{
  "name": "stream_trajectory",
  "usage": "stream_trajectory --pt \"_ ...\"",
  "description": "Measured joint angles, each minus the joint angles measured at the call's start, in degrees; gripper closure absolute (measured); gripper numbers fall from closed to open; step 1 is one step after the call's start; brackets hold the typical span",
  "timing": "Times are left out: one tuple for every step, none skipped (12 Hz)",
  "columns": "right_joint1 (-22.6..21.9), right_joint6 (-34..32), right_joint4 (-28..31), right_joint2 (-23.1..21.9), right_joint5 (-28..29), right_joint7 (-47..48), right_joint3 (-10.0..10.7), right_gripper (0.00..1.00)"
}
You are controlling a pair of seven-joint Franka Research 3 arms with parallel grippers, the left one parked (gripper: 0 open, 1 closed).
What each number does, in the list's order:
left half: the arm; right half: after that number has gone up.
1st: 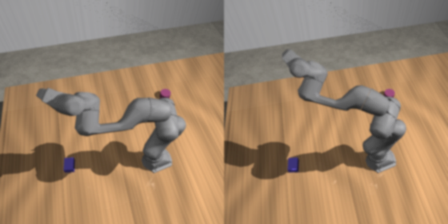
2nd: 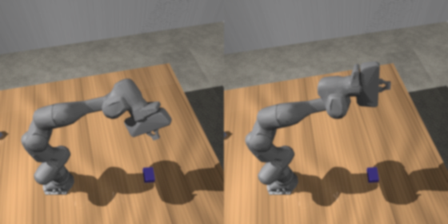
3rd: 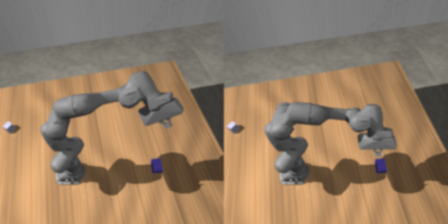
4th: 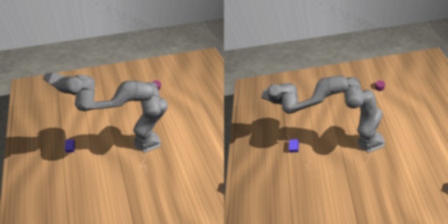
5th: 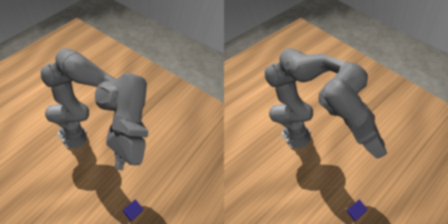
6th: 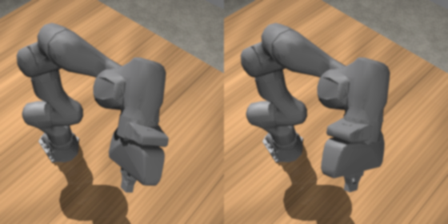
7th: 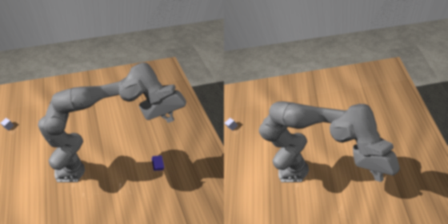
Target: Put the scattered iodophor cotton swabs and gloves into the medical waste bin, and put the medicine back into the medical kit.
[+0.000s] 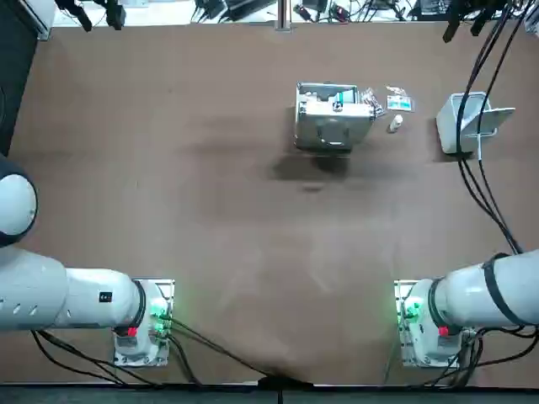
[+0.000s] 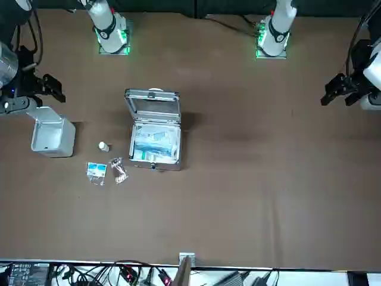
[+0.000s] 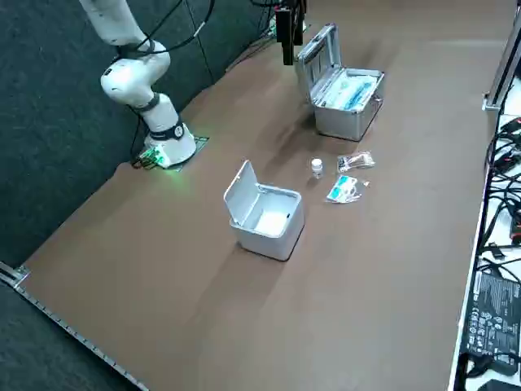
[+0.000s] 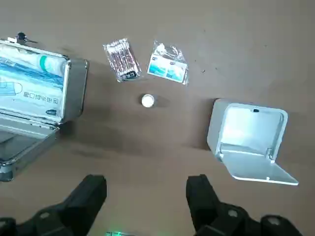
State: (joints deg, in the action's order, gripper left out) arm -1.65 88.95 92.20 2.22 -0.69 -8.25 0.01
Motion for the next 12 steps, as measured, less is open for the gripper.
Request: stream_trajectory --pt "-0.07 0.0 0.0 0.0 0.19 0.05 0.0 0.0" --pt "-0.14 0.0 0.0 0.0 0.26 0.05 -0.06 0.0" --pt "-0.23 0.0 0.0 0.0 0.3 0.2 -0.17 0.0" --pt "-0.32 0.0 0.0 0.0 0.32 0.79 -0.29 0.0" --pt "-0.42 0.04 0.0 0.0 0.32 1.56 -0.38 0.0" --pt "-0.48 0.12 0.0 0.04 0.33 2.25 -0.46 0.0" --pt "-0.53 0.2 0.0 0.14 0.33 2.84 -0.48 0.0" --pt "-0.55 0.3 0.0 0.31 0.32 3.2 -0.48 0.0" --pt "-0.55 0.42 0.01 0.51 0.32 3.38 -0.48 0.0" --pt "-0.55 0.57 0.01 0.78 0.32 3.46 -0.48 0.0" --pt "-0.56 0.79 0.01 1.1 0.33 3.48 -0.48 0.0" --pt "-0.58 1.16 0.04 1.54 0.34 3.5 -0.48 0.0"
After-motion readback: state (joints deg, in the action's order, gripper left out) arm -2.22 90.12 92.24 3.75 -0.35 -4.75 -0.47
